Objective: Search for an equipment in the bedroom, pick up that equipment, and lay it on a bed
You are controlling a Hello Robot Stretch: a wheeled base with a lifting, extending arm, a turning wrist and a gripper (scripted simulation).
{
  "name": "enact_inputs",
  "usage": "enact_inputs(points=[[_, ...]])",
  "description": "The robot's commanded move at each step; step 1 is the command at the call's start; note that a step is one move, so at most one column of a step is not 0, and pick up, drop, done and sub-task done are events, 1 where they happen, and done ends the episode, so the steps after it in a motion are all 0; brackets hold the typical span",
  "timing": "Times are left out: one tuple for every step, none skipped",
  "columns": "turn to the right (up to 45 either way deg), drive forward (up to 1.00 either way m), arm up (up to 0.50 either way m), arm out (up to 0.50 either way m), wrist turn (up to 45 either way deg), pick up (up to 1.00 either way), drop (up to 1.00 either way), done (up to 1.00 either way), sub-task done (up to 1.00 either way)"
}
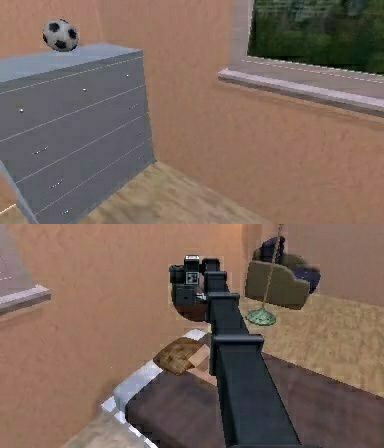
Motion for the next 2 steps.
enact_inputs(points=[[45.0,0.0,0.0,0.0,0.0,0.0,0.0,0.0,0.0],[12.0,0.0,0.0,0.0,0.0,0.0,0.0,0.0,0.0]])
